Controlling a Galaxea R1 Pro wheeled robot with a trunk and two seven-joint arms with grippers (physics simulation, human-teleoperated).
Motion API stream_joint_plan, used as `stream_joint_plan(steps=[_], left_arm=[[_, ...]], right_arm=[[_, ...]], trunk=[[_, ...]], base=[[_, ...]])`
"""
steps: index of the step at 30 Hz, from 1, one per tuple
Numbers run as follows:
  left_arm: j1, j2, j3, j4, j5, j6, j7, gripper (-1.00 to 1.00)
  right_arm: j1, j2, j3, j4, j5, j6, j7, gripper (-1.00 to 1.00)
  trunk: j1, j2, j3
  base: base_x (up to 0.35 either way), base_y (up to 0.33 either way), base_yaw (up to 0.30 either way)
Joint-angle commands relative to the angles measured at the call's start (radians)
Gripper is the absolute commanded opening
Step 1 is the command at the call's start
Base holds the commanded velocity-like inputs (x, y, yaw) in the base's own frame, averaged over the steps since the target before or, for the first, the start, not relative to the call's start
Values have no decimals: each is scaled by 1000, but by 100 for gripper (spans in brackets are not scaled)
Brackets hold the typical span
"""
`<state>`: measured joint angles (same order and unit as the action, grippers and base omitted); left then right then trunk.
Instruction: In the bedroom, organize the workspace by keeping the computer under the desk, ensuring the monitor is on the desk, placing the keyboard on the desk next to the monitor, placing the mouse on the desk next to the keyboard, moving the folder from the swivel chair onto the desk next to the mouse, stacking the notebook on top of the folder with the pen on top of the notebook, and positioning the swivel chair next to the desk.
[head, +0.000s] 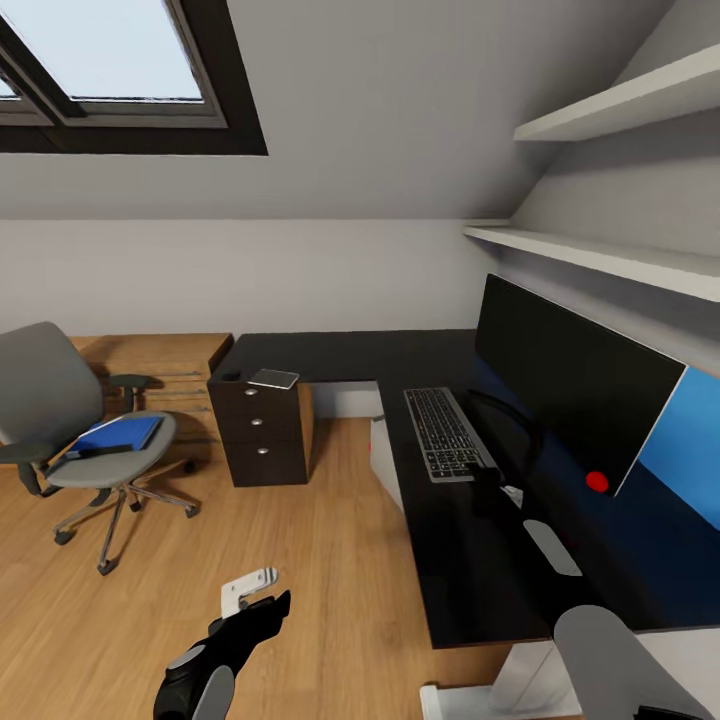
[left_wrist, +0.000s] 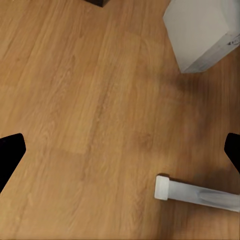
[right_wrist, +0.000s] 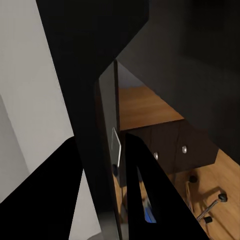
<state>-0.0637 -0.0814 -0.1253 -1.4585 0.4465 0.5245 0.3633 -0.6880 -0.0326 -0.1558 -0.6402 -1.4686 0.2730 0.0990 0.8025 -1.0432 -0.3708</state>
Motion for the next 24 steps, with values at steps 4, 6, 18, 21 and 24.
stream_joint_plan(steps=[4, 6, 18, 21, 24], left_arm=[[-1, 0, 1, -3, 11, 2, 10, 100], [-1, 0, 1, -3, 11, 2, 9, 100], [-1, 0, 12, -2, 11, 3, 9, 100], [-1, 0, 26, -2, 12, 3, 9, 100], [-1, 0, 30, -2, 12, 3, 9, 100]], right_arm=[[-1, 0, -2, 0, -6, 6, 2, -100], [-1, 0, -2, 0, -6, 6, 2, -100], [-1, 0, -4, -1, -7, 8, 4, -100], [-1, 0, -5, -1, -8, 9, 5, -100], [-1, 0, -5, -1, -8, 11, 6, -100]], trunk=[[0, -1, -1], [0, -1, -1], [0, -1, -1], [0, -1, -1], [0, -1, -1]], base=[[128, -2, 0], [252, 0, 0], [76, -40, 0], [11, -18, 0], [3, -4, 0]])
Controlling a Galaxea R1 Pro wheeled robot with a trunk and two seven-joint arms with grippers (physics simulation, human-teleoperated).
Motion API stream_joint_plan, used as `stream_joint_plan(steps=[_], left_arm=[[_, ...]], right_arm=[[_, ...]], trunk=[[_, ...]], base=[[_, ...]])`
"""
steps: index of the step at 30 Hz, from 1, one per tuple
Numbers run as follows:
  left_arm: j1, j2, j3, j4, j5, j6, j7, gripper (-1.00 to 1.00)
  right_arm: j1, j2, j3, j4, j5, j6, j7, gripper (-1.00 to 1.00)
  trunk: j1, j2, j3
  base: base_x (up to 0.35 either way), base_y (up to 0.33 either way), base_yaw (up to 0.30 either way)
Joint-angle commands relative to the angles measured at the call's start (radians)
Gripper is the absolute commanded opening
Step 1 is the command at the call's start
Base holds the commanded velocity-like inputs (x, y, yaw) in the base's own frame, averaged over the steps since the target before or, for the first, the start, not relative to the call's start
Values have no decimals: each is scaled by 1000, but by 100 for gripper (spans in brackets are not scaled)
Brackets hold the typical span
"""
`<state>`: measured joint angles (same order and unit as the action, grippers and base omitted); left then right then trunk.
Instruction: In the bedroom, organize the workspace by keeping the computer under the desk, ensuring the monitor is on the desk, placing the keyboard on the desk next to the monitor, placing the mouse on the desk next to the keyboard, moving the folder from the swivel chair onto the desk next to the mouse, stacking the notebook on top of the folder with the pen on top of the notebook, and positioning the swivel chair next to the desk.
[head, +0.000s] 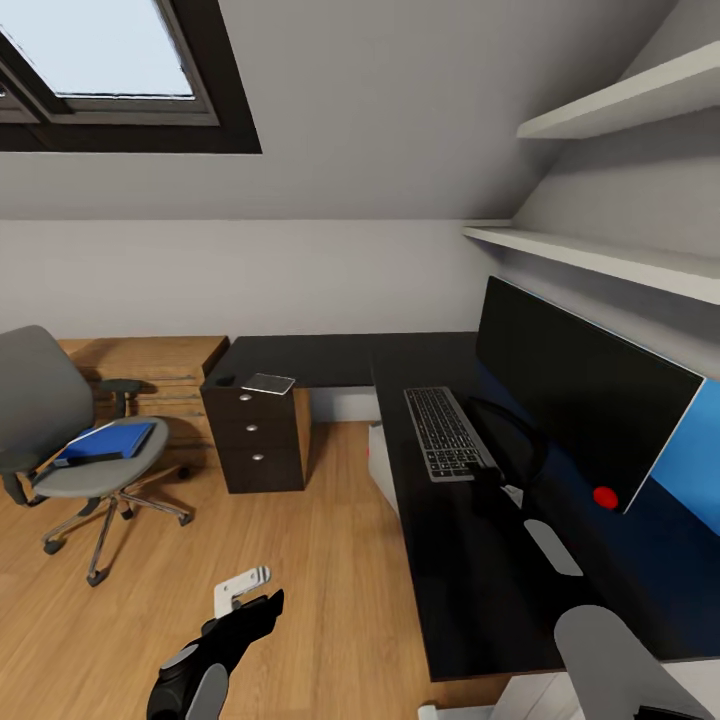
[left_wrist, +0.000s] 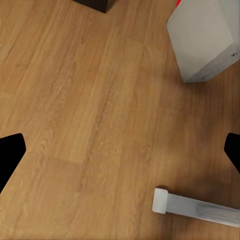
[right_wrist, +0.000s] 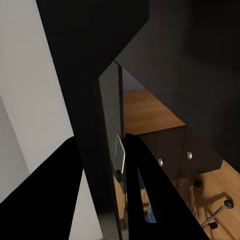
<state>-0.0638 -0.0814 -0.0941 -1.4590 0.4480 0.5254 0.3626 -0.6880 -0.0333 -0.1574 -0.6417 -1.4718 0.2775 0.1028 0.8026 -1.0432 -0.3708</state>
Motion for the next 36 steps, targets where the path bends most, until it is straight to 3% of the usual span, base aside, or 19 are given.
stream_joint_plan(steps=[1, 36], left_arm=[[-1, 0, 0, -1, 11, 2, 10, 100], [-1, -1, -1, -4, 10, 2, 9, 100]], right_arm=[[-1, 1, -3, 1, -5, 7, 2, -100], [-1, 9, -1, -3, -5, 4, 33, -100]], trunk=[[0, -1, -1], [0, -1, -1]], base=[[1, -2, 0], [0, 0, 0]])
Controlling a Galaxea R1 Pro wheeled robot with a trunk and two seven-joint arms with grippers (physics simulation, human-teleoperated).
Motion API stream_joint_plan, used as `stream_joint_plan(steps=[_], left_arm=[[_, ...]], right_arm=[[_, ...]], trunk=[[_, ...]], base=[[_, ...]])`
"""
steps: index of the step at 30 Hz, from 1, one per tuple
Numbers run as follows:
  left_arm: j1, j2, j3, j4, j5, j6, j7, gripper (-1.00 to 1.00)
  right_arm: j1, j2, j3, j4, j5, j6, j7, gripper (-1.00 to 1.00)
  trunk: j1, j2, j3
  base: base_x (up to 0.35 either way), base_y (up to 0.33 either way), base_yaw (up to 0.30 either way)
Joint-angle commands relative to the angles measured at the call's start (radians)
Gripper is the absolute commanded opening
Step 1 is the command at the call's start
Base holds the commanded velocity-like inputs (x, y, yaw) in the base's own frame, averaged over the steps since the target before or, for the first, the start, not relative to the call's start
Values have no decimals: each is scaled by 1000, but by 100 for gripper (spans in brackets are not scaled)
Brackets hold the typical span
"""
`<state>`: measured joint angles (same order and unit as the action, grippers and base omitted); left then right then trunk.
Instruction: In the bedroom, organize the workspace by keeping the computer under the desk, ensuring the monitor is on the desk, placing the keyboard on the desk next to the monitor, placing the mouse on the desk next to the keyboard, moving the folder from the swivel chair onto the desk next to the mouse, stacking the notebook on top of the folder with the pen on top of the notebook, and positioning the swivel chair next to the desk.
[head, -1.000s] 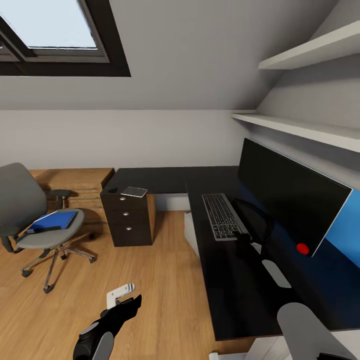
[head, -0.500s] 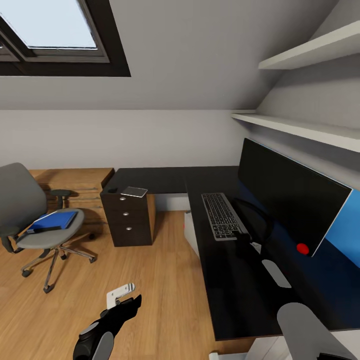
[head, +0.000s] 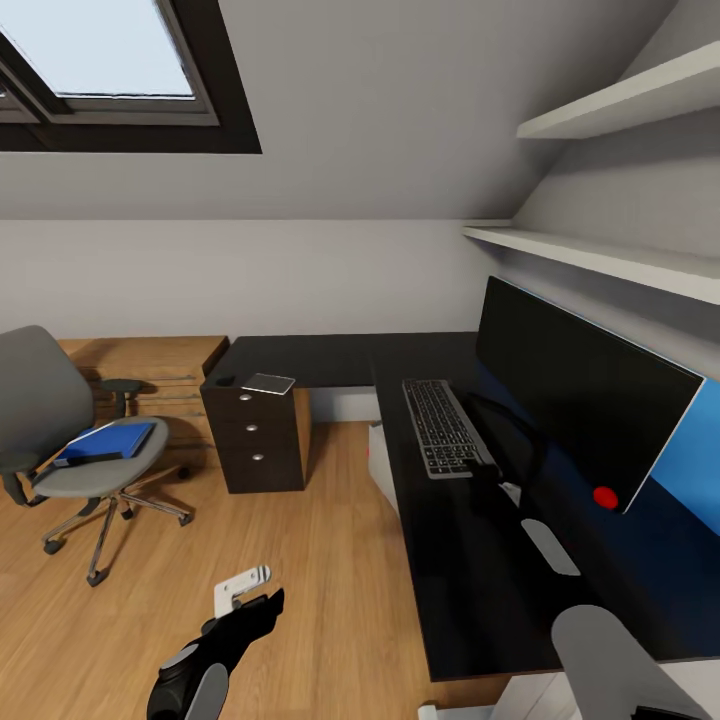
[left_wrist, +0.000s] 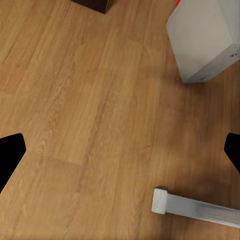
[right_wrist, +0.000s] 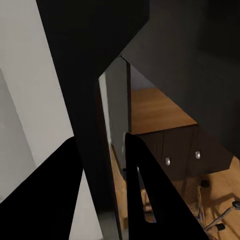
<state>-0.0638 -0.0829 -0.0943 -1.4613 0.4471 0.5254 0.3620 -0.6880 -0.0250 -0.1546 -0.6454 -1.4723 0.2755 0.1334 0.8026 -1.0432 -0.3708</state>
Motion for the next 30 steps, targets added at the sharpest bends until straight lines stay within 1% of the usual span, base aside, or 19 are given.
stream_joint_plan(steps=[1, 6, 11, 30], left_arm=[[-1, 0, -2, -4, 11, 2, 8, 100], [-1, -1, -3, -26, 11, 2, 6, 100], [-1, -3, -4, -34, 12, 3, 6, 100], [-1, -4, -5, -37, 12, 2, 6, 100]], right_arm=[[-1, 2, -3, -1, -2, 4, 27, -100], [-1, 3, -2, -2, 4, 3, 66, -100], [-1, 3, -1, -2, 5, 2, 72, -100], [-1, 4, -3, -1, 3, 3, 71, -100]], trunk=[[0, -1, -1], [0, -1, -1], [0, -1, -1], [73, -134, -61]], base=[[0, 0, 0], [0, 0, 0], [0, 0, 0], [0, 0, 0]])
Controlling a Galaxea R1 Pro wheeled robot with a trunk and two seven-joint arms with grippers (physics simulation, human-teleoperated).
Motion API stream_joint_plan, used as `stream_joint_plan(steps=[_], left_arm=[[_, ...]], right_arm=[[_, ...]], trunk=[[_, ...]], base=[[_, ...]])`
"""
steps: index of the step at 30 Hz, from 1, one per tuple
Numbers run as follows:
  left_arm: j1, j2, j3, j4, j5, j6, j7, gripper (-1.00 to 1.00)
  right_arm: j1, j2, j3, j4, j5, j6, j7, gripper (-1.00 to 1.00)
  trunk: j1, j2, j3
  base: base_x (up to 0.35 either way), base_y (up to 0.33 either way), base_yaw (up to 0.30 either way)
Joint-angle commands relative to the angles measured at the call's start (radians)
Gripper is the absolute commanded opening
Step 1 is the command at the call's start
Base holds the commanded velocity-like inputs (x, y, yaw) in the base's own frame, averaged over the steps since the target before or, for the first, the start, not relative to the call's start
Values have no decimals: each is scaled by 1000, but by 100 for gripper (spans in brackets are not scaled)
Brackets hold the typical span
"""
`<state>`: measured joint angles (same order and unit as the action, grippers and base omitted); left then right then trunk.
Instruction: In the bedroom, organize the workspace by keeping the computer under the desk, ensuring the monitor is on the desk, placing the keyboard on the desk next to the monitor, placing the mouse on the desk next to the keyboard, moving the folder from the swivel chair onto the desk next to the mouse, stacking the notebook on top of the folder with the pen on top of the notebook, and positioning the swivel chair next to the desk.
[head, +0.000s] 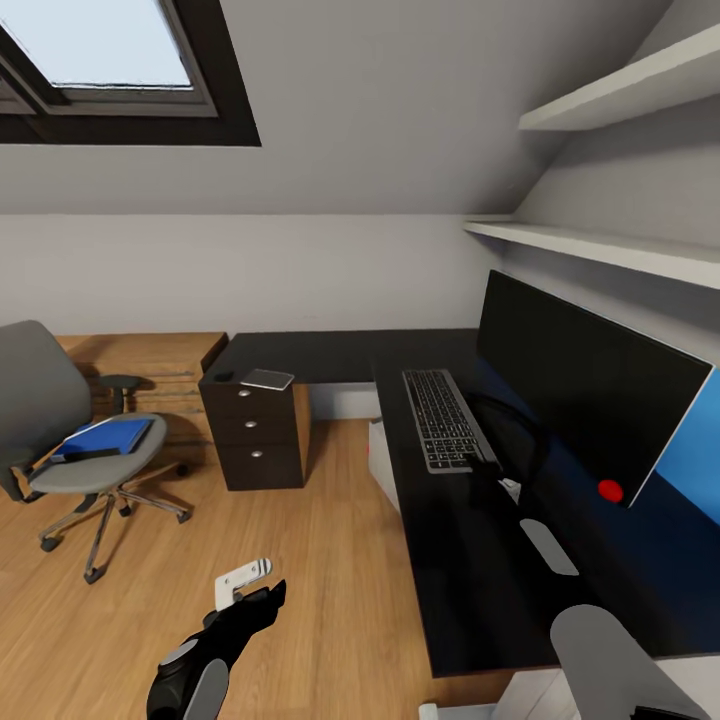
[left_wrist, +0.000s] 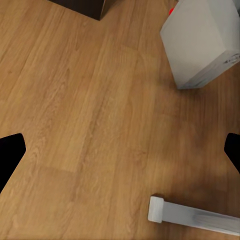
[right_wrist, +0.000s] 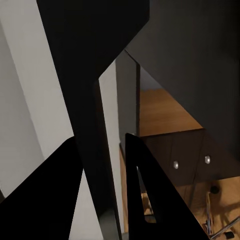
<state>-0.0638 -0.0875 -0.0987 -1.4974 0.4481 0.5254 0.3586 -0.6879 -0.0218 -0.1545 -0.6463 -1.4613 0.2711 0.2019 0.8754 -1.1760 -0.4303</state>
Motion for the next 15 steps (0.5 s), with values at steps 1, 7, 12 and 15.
stream_joint_plan(steps=[1, 7, 12, 15], left_arm=[[-1, 0, -1, -1, 11, 2, 10, 100], [-1, 0, -1, -1, 11, 2, 10, 100], [-1, 0, -1, -1, 11, 2, 10, 100], [-1, 0, -1, -1, 11, 2, 10, 100]], right_arm=[[-1, 0, -3, 0, -8, 7, 2, -100], [-1, 0, -3, 0, -11, 8, 2, -100], [-1, -1, -3, 0, -13, 8, 2, -100], [-1, -1, -3, 0, -14, 8, 1, -100]], trunk=[[4, -8, -4], [27, -50, -23], [46, -85, -39], [58, -106, -48]], base=[[0, 0, 0], [0, 0, 0], [0, 0, 0], [0, 0, 0]])
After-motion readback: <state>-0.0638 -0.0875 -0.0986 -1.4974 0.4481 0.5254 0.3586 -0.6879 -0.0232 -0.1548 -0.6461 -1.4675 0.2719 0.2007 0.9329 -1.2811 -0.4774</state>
